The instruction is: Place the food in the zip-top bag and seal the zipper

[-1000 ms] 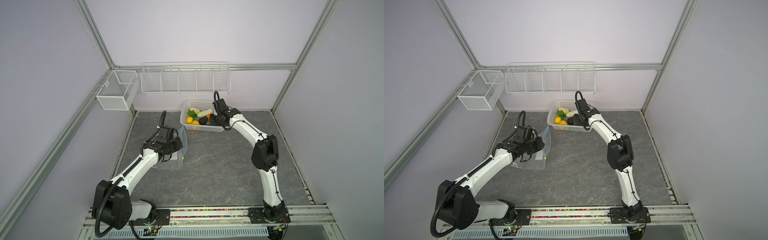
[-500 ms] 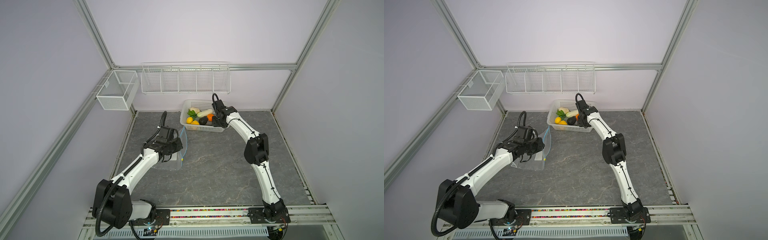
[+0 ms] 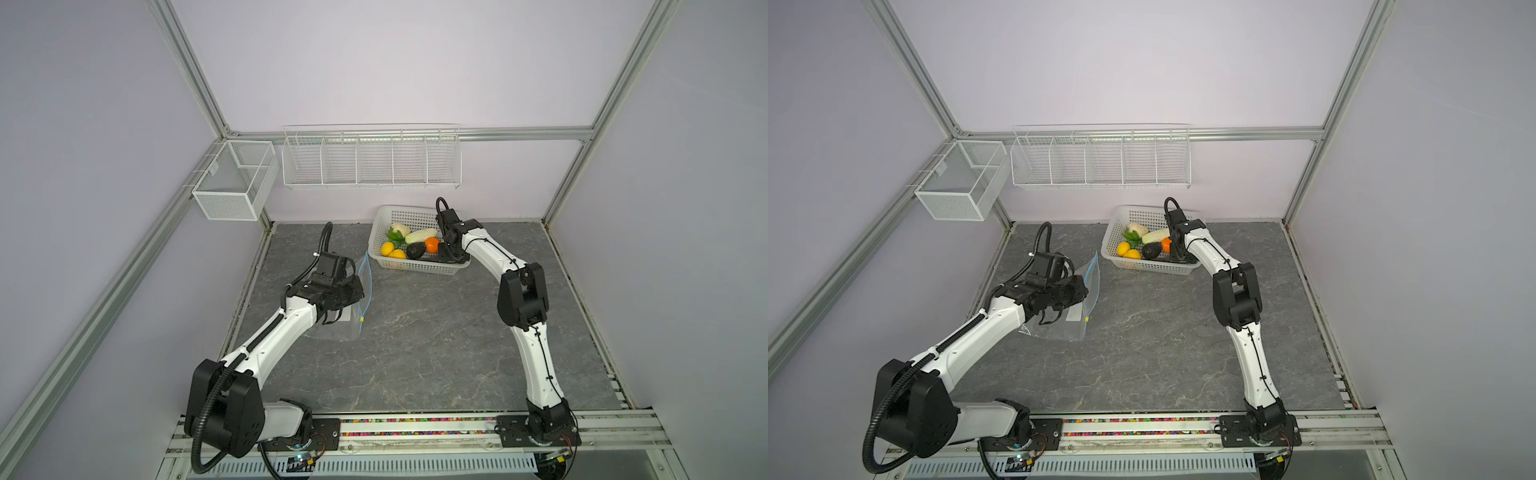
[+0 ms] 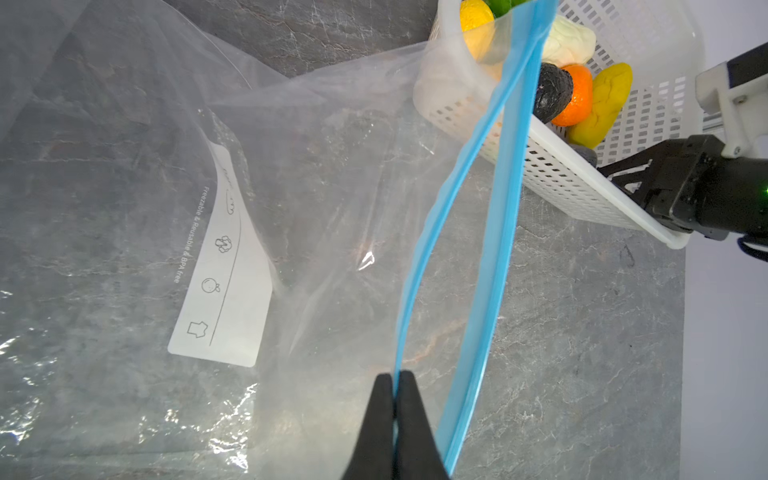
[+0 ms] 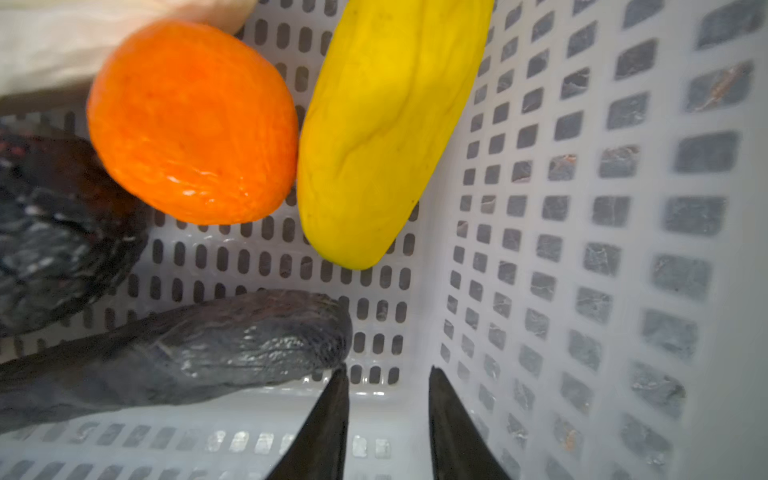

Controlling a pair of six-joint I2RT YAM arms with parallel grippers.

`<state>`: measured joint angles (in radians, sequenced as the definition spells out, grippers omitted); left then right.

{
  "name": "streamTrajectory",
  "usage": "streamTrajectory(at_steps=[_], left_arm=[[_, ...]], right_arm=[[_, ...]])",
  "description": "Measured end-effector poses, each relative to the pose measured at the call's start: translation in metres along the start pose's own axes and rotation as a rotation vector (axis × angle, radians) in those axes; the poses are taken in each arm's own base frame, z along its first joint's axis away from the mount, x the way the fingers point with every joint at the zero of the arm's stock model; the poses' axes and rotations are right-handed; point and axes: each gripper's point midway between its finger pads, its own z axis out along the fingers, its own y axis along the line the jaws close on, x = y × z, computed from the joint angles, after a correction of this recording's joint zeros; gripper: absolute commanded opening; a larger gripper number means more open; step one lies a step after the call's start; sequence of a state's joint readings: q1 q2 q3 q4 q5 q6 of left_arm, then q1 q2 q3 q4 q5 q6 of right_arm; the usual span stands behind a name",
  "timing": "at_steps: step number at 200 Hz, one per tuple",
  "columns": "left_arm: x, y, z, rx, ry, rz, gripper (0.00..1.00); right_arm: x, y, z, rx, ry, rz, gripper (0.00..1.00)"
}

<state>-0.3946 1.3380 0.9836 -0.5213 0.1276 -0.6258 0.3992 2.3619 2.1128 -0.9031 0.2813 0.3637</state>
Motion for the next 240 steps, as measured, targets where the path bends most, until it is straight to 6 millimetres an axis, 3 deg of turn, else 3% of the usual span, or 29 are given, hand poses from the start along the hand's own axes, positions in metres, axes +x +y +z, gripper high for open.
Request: streamTrajectory(at_steps=[79, 155, 203, 240], left_arm=[[0.000, -0.001, -0.006, 0.008, -0.005, 0.009, 0.00], [0.007, -0.006, -0.007, 0.039, 0.031, 0.008, 0.00], [0.009, -0.010, -0.005, 0.048, 0.041, -0.012, 0.00], [0.011, -0.027, -0.003, 0.064, 0.050, 0.002, 0.00]], right_arm=[[0.031, -0.032, -0.039, 0.045, -0.041, -0.018, 0.35], [0.075, -0.064, -0.039, 0.095, -0.006, -0.010, 0.36], [0.081, -0.045, -0.055, -0.010, -0.028, -0.016, 0.39], [0.080, 0.007, -0.076, -0.230, -0.067, -0.056, 0.41]])
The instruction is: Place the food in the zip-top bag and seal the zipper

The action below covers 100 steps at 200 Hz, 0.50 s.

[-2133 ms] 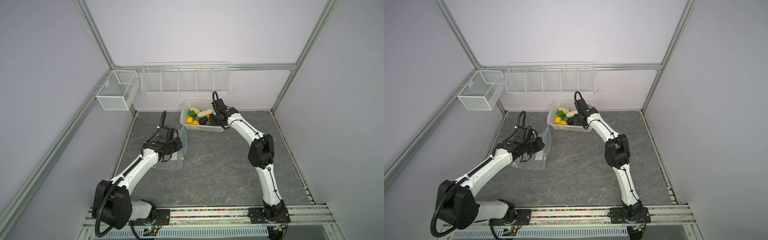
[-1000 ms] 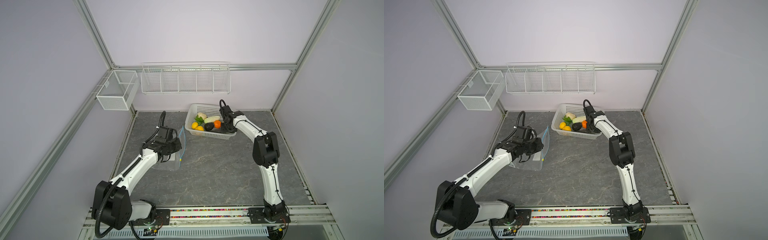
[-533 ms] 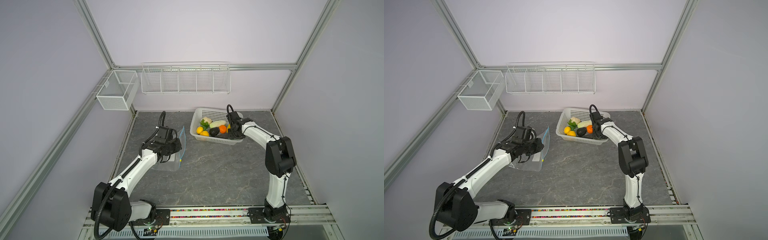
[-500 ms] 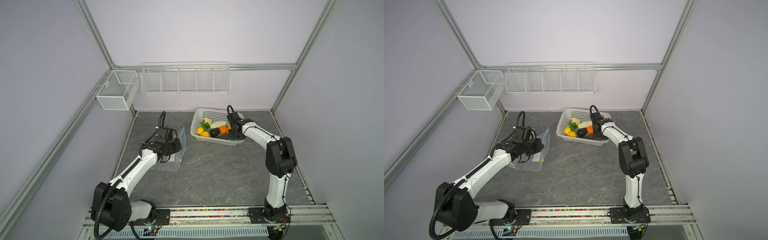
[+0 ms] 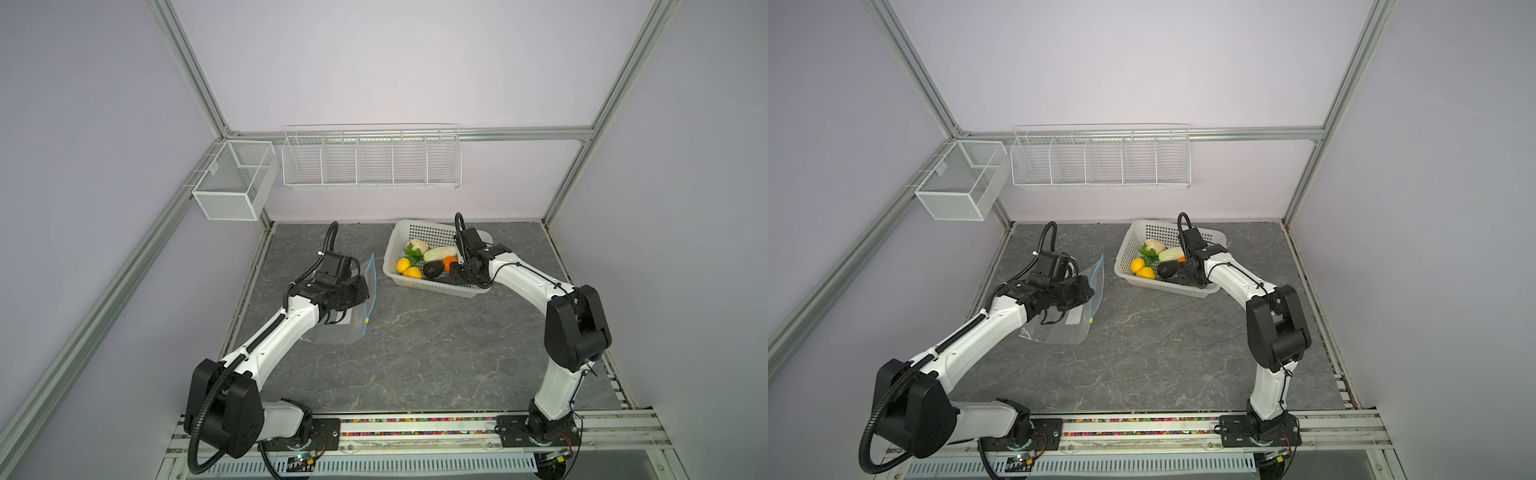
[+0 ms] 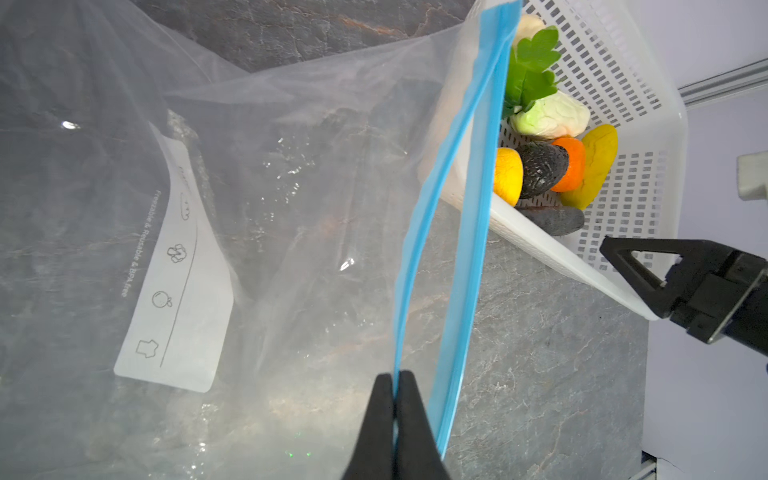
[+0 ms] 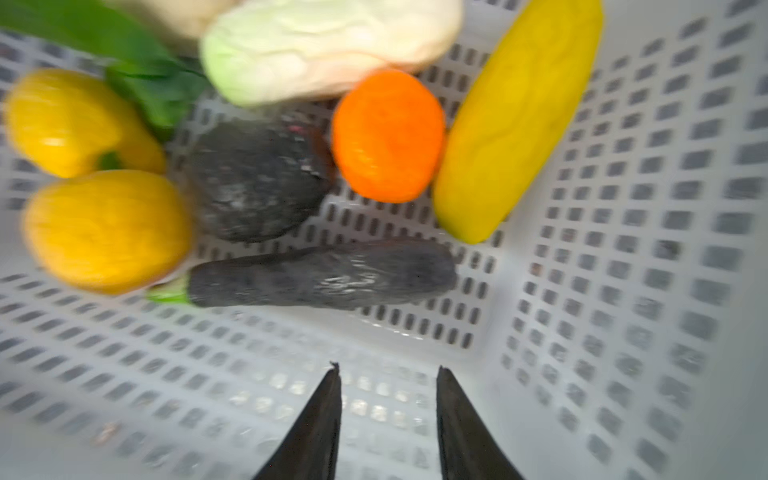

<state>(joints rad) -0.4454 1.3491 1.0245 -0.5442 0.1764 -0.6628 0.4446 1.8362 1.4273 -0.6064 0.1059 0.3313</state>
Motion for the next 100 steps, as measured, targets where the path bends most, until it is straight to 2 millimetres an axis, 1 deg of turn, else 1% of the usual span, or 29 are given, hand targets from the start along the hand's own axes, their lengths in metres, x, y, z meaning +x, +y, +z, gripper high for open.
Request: streamTrajectory(at_steps=[18, 22, 23, 26, 28, 32, 41, 43, 50, 63, 76, 100], left_arm=[[-0.003, -0.004, 0.001, 0.004, -0.003, 0.000, 0.00], [-0.004, -0.005, 0.001, 0.004, -0.005, -0.001, 0.00], [-0.004, -0.005, 0.001, 0.004, -0.005, -0.001, 0.00], [-0.004, -0.005, 0.001, 0.002, -0.005, -0.002, 0.00], [-0.005, -0.005, 0.002, 0.001, -0.005, -0.002, 0.00], [-0.005, -0.004, 0.002, 0.000, -0.006, -0.002, 0.00], [-0.005, -0.003, 0.002, -0.005, -0.007, -0.003, 0.00], [-0.005, -0.003, 0.002, -0.006, -0.006, -0.002, 0.00], [-0.005, -0.003, 0.003, -0.008, -0.007, -0.003, 0.00], [-0.005, -0.002, 0.003, -0.010, -0.008, -0.003, 0.00], [-0.005, -0.002, 0.003, -0.010, -0.009, -0.003, 0.00], [-0.006, -0.002, 0.003, -0.012, -0.011, -0.003, 0.00]], right_arm=[[-0.001, 0.028, -0.002, -0.086, -0.009, -0.033, 0.43], [-0.001, 0.032, -0.003, -0.097, -0.010, -0.037, 0.43], [-0.001, 0.037, -0.004, -0.107, -0.011, -0.044, 0.44], [-0.001, 0.040, -0.005, -0.115, -0.011, -0.050, 0.44], [-0.002, 0.046, -0.006, -0.129, -0.013, -0.060, 0.44], [-0.002, 0.051, -0.007, -0.140, -0.014, -0.066, 0.44], [-0.007, 0.065, -0.012, -0.174, -0.027, -0.087, 0.45], [-0.010, 0.072, -0.013, -0.191, -0.031, -0.095, 0.45], [-0.016, 0.084, -0.017, -0.223, -0.046, -0.110, 0.46], [-0.025, 0.103, -0.019, -0.278, -0.064, -0.127, 0.46], [-0.033, 0.117, -0.019, -0.328, -0.077, -0.134, 0.47], [-0.040, 0.142, -0.011, -0.434, -0.064, -0.157, 0.53]])
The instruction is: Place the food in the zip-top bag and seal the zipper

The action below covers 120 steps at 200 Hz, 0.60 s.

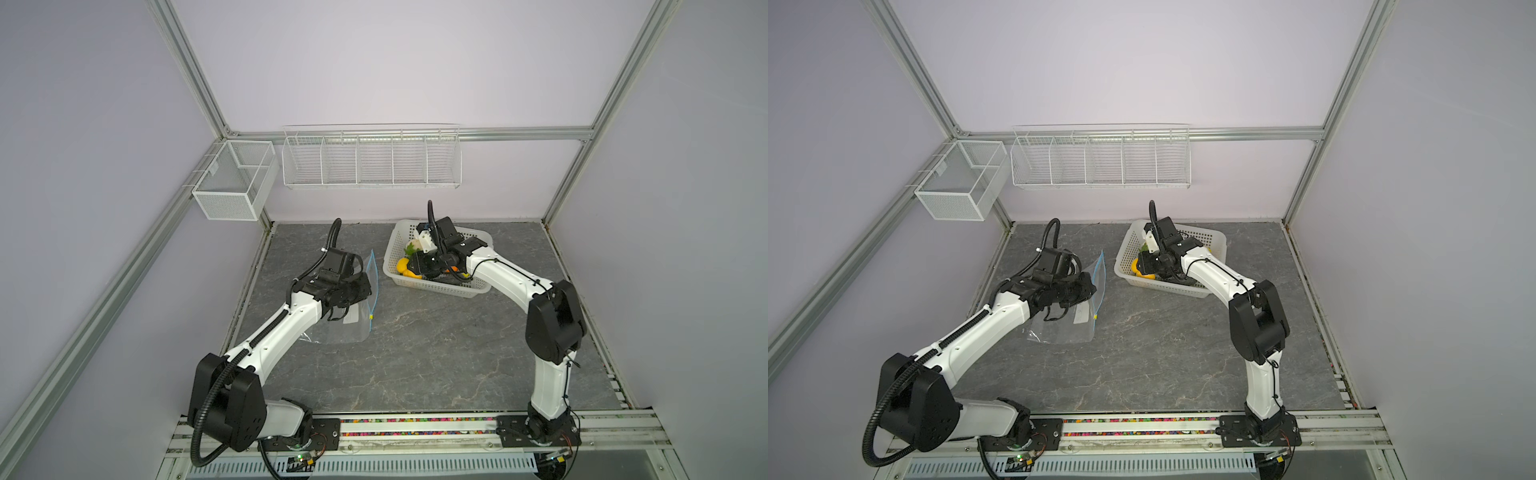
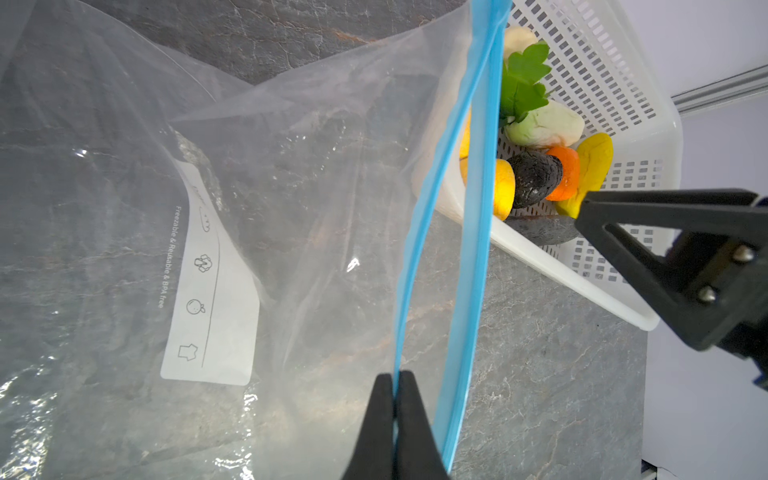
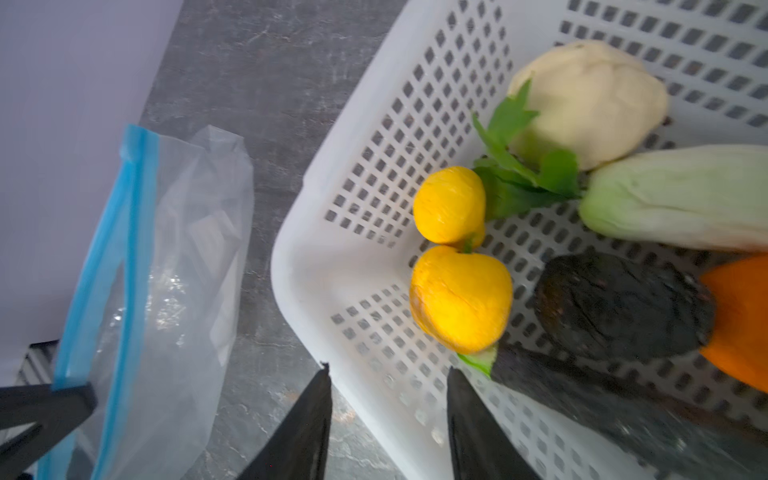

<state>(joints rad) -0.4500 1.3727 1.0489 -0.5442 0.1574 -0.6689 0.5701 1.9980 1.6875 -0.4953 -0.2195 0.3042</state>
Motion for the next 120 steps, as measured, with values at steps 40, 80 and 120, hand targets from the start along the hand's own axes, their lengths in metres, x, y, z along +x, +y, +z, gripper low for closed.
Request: streamTrajectory(at_steps=[40, 80, 120], left_arm=[[0.000, 0.000, 0.000, 0.000, 0.000, 0.000, 0.00], [0.000, 0.000, -0.001, 0.001, -0.001, 0.000, 0.00], [0.000, -0.001, -0.002, 0.006, -0.006, 0.002, 0.00]], right_arm=[[-0.003, 0.025, 0.026, -0.115, 0.031, -0.073, 0.60], [-0.004, 0.037, 0.040, -0.181, 0.052, -0.127, 0.62], [0.011, 0.043, 0.045, -0.210, 0.102, -0.156, 0.61]])
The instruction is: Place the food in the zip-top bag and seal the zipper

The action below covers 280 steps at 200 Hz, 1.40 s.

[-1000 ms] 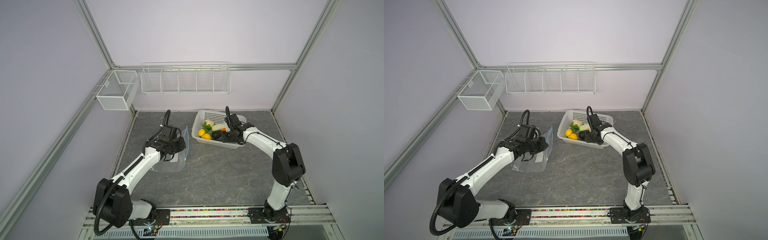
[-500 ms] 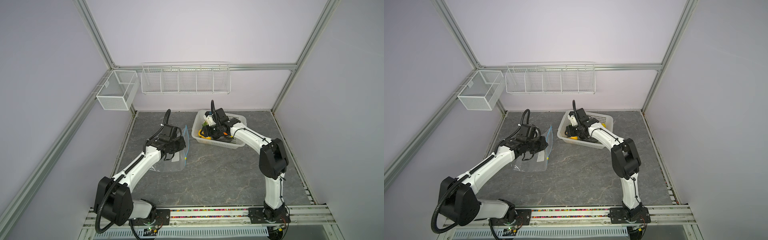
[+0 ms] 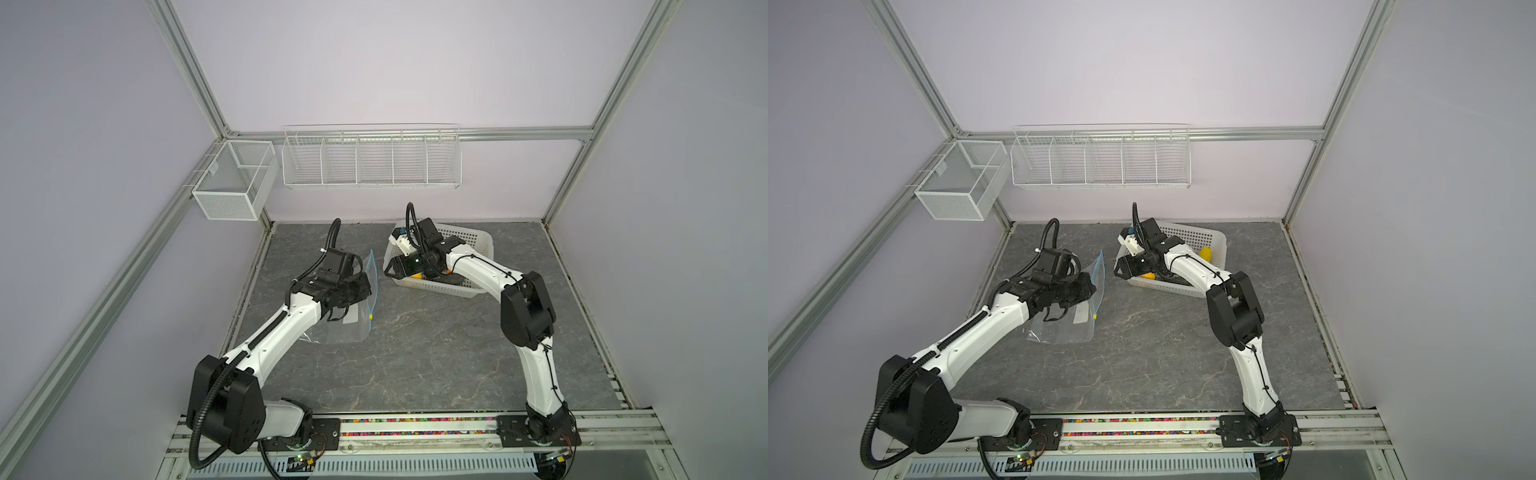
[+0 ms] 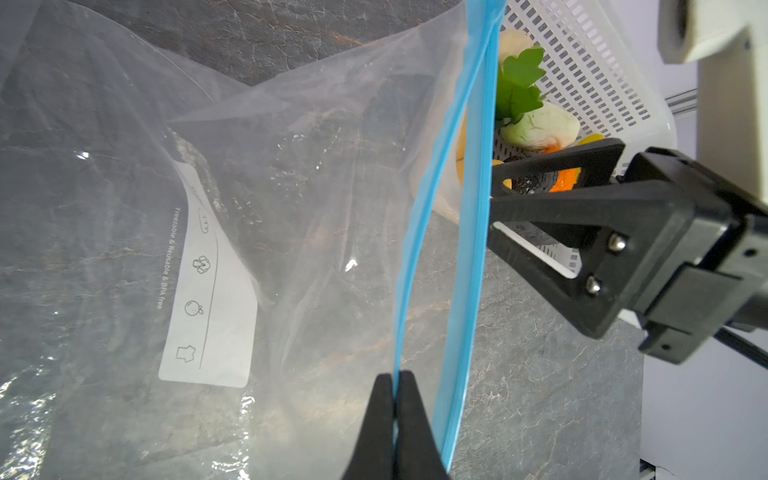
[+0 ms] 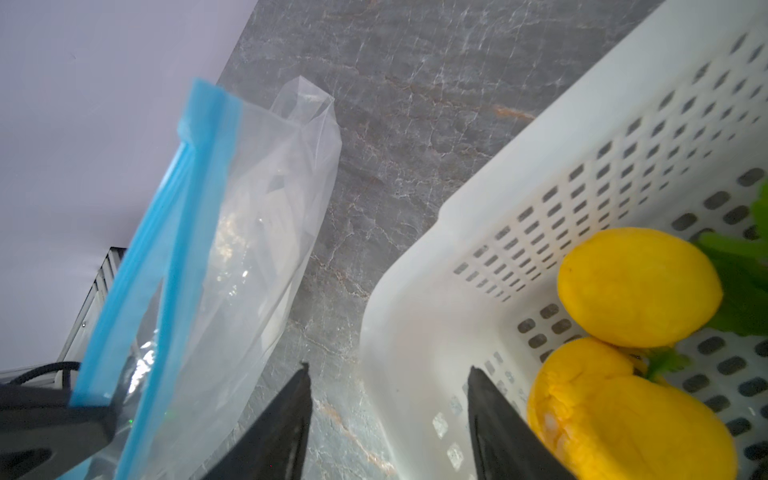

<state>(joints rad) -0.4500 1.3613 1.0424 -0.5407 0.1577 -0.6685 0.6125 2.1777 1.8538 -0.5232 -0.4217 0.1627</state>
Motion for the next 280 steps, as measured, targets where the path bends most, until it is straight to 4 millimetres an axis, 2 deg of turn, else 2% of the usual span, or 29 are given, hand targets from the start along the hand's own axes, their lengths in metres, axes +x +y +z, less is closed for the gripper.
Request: streamTrajectory(at_steps=[28, 80, 124, 167, 240, 280], left_arm=[[0.000, -0.001, -0.001, 0.003, -0.003, 0.002, 0.00], [0.001, -0.002, -0.002, 0.010, 0.003, 0.011, 0.00], [0.003, -0.001, -0.002, 0.010, 0.012, 0.011, 0.00], [0.003, -0.001, -0.002, 0.008, 0.013, 0.009, 0.00], [0.005, 0.005, -0.002, -0.019, 0.016, 0.003, 0.00], [0.006, 0.008, -0.003, -0.038, 0.017, 0.001, 0.00]], right_arm=[[0.008, 0.011, 0.004, -0.021, 0.026, -0.027, 0.59], [0.038, 0.005, 0.013, -0.019, 0.084, -0.016, 0.56], [0.053, 0.013, 0.003, -0.026, 0.091, -0.014, 0.55], [0.051, 0.016, -0.001, -0.022, 0.062, 0.018, 0.54], [0.039, 0.026, -0.025, -0.010, -0.020, 0.077, 0.53], [0.034, 0.017, -0.034, 0.066, -0.048, 0.120, 0.55]])
